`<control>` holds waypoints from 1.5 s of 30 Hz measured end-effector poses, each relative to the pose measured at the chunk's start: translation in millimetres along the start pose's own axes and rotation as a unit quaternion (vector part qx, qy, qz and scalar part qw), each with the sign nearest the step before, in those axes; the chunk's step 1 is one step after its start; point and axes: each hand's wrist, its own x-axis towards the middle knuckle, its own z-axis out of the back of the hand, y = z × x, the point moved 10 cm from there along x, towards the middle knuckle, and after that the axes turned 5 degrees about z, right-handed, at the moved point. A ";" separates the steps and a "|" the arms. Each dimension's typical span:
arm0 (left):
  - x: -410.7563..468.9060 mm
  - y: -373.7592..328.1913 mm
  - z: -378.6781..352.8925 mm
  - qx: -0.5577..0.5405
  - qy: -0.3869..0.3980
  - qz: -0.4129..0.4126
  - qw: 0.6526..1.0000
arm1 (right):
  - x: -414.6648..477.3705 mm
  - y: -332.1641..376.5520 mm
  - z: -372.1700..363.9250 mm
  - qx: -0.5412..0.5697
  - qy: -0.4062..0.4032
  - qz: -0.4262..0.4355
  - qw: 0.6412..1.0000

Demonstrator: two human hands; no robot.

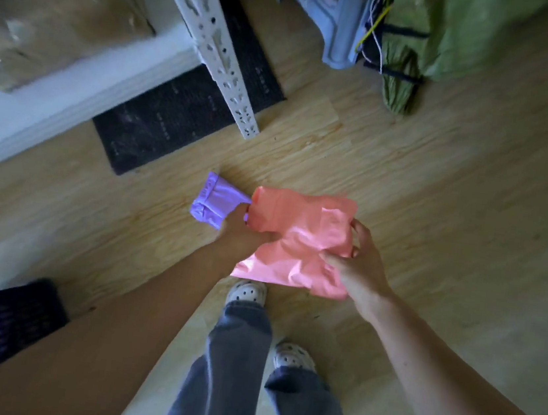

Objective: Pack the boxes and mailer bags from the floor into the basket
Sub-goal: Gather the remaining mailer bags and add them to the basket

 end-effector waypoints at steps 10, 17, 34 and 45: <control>-267.1 -35.5 125.9 -0.126 -0.074 0.008 0.989 | -208.5 174.5 4.2 -0.039 0.118 0.080 0.989; -397.5 -2.6 213.4 -0.186 -0.152 0.021 0.970 | -315.1 258.2 -46.1 -0.135 0.202 0.155 0.958; -583.6 252.6 378.8 -0.394 -0.275 0.050 0.876 | -557.4 255.4 -282.9 -0.258 0.320 0.232 0.881; -637.3 424.8 420.1 -0.506 -0.312 0.085 0.799 | -663.5 186.9 -426.7 -0.367 0.408 0.236 0.802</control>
